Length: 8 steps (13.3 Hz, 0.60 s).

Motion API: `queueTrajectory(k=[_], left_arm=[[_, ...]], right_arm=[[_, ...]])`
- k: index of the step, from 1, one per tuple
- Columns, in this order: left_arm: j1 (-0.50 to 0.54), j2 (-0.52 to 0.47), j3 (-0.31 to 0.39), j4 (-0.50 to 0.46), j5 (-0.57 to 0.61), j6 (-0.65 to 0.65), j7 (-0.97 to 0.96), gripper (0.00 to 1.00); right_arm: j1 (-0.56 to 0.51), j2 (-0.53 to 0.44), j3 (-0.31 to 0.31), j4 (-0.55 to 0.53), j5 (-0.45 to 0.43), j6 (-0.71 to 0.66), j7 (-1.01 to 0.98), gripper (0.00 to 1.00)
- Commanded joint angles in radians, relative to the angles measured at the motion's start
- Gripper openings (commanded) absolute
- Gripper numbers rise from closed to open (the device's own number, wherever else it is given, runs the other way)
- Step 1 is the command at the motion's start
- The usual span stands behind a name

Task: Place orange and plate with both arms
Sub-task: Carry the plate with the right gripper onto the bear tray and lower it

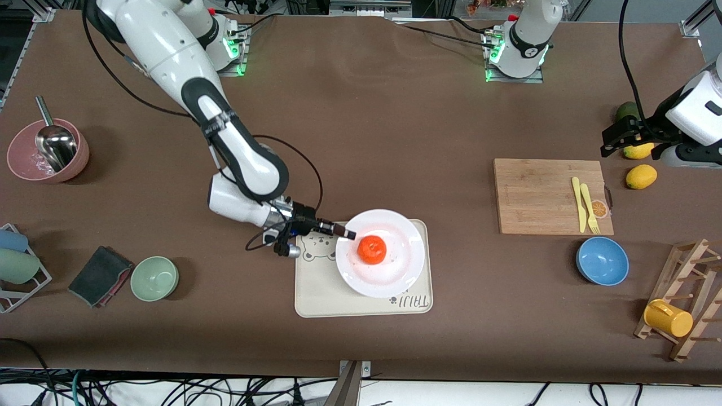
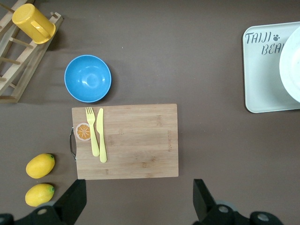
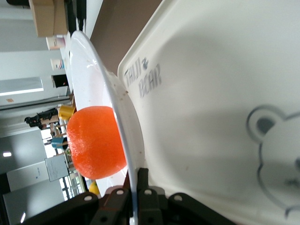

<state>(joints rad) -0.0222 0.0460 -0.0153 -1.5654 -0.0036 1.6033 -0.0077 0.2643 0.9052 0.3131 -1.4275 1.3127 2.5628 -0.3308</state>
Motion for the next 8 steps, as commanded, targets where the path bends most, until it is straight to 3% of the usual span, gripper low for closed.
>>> queueTrajectory(k=[1,4,6,7,8], left_arm=[[0.004,-0.017,0.002,-0.013,0.016,-0.002,0.005,1.0],[0.007,-0.017,0.003,-0.016,0.017,-0.009,0.017,1.0],[0.01,-0.015,0.006,-0.013,0.017,-0.013,0.064,1.0],[0.013,-0.015,0.006,-0.015,0.019,-0.014,0.069,1.0],[0.013,-0.015,0.006,-0.015,0.019,-0.016,0.069,1.0]], right_arm=[[0.007,0.125,-0.014,0.163,-0.024,-0.003,0.019,0.0],[0.019,0.167,-0.022,0.188,-0.035,-0.003,0.015,0.0],[0.019,0.167,-0.028,0.182,-0.096,-0.003,0.018,0.19],[0.021,0.167,-0.028,0.182,-0.122,0.0,0.015,0.99],[0.022,0.161,-0.028,0.18,-0.156,0.001,0.012,1.0]])
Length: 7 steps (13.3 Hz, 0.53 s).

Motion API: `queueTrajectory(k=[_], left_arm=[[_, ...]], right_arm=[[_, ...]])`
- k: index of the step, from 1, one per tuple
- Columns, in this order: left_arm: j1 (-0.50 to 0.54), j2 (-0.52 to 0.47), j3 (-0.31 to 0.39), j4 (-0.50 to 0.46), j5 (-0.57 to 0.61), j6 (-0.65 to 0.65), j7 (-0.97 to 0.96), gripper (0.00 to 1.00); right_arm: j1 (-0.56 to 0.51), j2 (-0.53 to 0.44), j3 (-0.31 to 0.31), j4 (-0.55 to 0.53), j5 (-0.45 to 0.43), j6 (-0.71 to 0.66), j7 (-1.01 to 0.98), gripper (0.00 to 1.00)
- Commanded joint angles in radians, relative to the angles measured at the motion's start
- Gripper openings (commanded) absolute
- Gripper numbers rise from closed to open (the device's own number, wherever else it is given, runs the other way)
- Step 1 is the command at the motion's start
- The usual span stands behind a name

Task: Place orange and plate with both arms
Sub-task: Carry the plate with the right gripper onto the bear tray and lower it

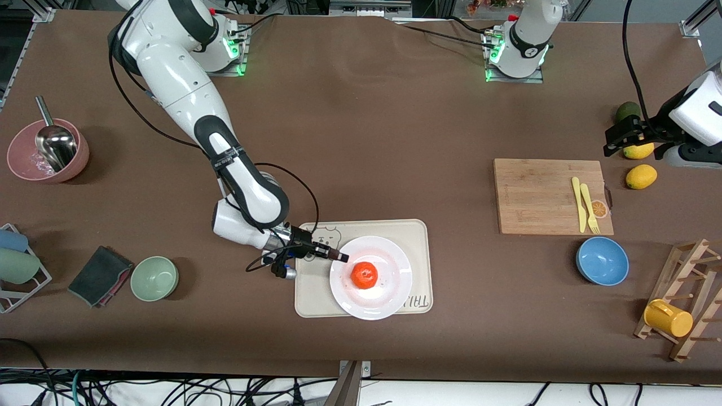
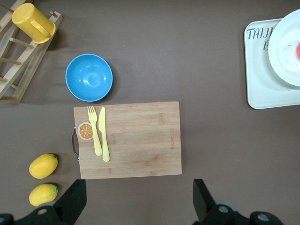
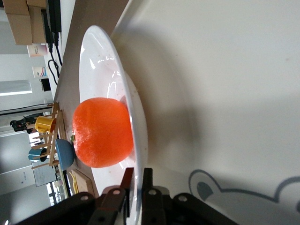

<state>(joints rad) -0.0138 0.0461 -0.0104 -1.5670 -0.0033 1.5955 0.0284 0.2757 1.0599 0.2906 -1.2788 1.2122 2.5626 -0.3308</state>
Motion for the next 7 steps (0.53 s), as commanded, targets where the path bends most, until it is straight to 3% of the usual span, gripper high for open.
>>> queueTrajectory(k=[1,7], left_arm=[[0.006,-0.015,0.001,-0.013,0.019,-0.008,0.031,1.0],[0.005,-0.015,-0.002,-0.008,0.019,-0.009,0.028,1.0]], right_arm=[[0.01,-0.001,-0.005,0.032,-0.119,0.001,0.015,1.0],[0.01,-0.076,-0.028,0.0,-0.523,-0.016,0.024,1.0]])
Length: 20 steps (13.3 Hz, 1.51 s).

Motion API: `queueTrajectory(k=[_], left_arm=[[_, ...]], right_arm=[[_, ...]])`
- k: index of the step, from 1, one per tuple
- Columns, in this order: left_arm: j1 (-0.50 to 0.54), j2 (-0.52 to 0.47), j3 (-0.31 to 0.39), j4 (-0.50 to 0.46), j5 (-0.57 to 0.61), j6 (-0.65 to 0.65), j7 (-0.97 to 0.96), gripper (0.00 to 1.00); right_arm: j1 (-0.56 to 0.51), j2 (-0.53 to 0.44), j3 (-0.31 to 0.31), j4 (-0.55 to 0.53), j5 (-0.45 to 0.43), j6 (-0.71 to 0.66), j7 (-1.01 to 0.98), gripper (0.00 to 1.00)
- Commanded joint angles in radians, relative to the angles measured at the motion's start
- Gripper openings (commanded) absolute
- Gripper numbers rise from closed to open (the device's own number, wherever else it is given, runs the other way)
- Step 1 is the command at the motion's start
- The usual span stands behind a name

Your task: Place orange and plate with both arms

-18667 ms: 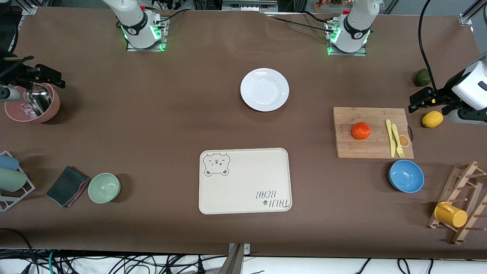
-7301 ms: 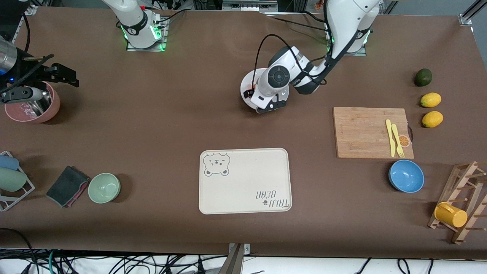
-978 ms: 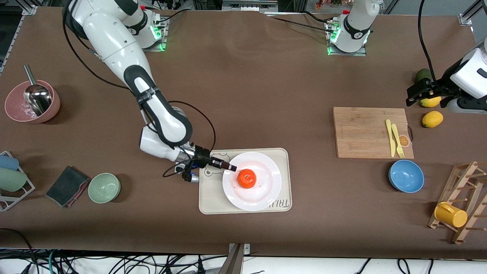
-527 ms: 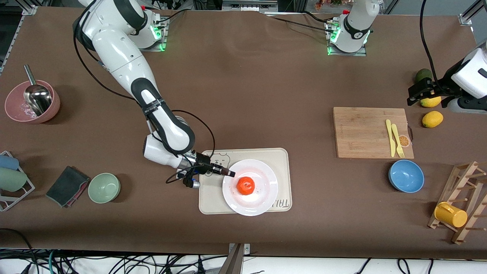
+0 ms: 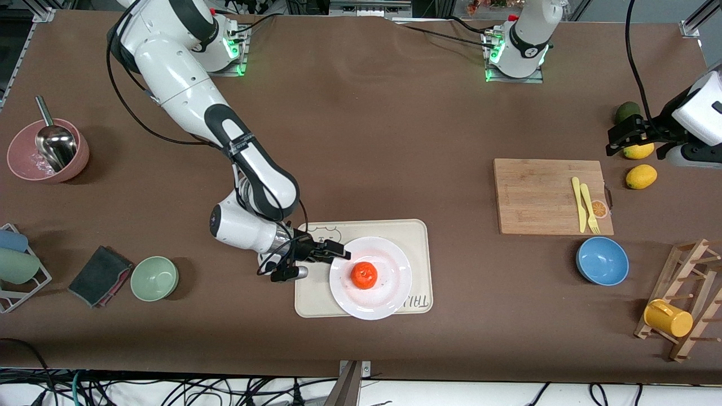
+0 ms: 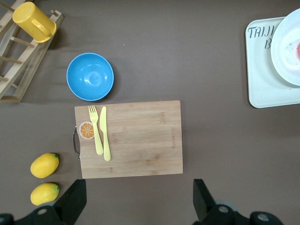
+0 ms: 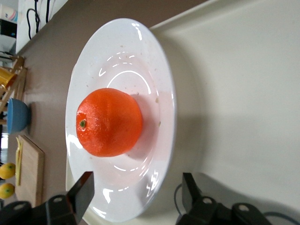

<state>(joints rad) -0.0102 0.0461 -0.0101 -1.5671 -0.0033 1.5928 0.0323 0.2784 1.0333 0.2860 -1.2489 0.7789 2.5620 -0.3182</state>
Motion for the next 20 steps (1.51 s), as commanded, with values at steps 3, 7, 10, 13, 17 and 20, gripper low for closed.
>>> queueTrajectory(k=[3,7,10,13,17,20], left_arm=[[0.001,-0.014,-0.002,-0.008,0.019,-0.007,0.024,1.0],[-0.001,-0.015,-0.004,-0.007,0.017,-0.007,0.021,1.0],[-0.001,-0.015,-0.005,-0.005,0.019,-0.007,0.021,1.0],[-0.001,-0.014,-0.004,-0.001,0.017,-0.007,0.023,1.0],[0.001,-0.011,-0.001,-0.001,0.017,-0.007,0.023,1.0],[0.001,-0.009,0.001,-0.001,0.017,-0.007,0.023,1.0]], right_arm=[[0.007,-0.12,-0.079,-0.037,-0.251,-0.142,0.011,1.0],[0.01,-0.248,-0.197,-0.035,-0.481,-0.501,0.024,1.0],[0.008,-0.35,-0.225,-0.035,-0.703,-0.801,0.158,1.0],[0.007,-0.453,-0.232,-0.035,-0.774,-1.008,0.322,1.0],[-0.004,-0.614,-0.315,-0.032,-0.776,-1.213,0.38,1.0],[-0.054,-0.766,-0.35,-0.061,-0.762,-1.232,0.378,1.0]])
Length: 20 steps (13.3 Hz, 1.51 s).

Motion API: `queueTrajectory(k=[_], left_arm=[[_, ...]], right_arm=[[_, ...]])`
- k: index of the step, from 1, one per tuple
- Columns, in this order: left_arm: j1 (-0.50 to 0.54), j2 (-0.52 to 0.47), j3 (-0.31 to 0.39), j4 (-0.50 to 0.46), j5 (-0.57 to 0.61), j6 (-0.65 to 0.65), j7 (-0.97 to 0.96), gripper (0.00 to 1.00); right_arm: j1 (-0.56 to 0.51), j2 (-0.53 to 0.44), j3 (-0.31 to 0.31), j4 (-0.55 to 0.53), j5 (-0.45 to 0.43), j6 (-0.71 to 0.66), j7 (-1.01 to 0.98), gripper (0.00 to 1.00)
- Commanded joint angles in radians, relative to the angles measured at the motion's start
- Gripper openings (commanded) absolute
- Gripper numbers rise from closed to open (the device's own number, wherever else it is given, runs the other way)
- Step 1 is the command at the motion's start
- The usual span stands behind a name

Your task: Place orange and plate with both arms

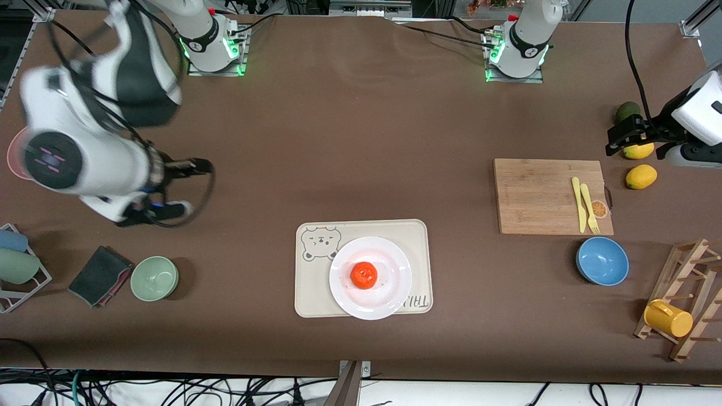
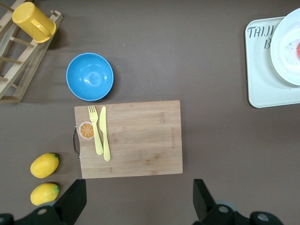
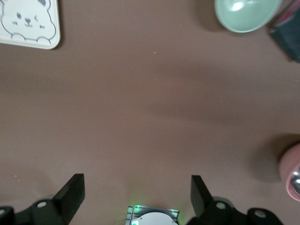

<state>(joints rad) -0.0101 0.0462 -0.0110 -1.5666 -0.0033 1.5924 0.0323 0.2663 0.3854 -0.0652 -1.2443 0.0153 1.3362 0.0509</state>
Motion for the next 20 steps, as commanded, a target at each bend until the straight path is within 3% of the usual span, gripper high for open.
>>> queueTrajectory(k=[1,2,5,6,9,13,20], left_arm=[[0.002,-0.009,0.002,-0.001,0.017,-0.008,0.023,1.0],[0.002,-0.008,0.003,-0.001,0.016,-0.018,0.023,1.0],[0.006,-0.008,0.003,-0.001,0.016,-0.022,0.023,1.0],[0.006,-0.008,0.002,-0.001,0.016,-0.022,0.021,1.0],[0.006,-0.008,0.002,0.0,0.016,-0.022,0.021,1.0],[0.007,-0.008,0.002,-0.001,0.012,-0.022,0.026,1.0],[0.007,-0.008,0.002,0.007,0.008,-0.02,0.027,1.0]], right_arm=[[-0.086,-0.166,0.002,-0.114,0.005,0.0,0.007,1.0],[-0.128,-0.209,0.013,-0.177,0.008,0.047,0.001,1.0],[-0.295,-0.454,0.131,-0.474,0.009,0.335,-0.033,1.0],[-0.311,-0.479,0.152,-0.512,0.005,0.331,-0.029,1.0],[-0.312,-0.451,0.143,-0.491,-0.005,0.198,-0.02,1.0],[-0.3,-0.402,0.119,-0.414,0.006,0.233,-0.028,1.0],[-0.285,-0.395,0.107,-0.414,0.008,0.291,-0.034,1.0]])
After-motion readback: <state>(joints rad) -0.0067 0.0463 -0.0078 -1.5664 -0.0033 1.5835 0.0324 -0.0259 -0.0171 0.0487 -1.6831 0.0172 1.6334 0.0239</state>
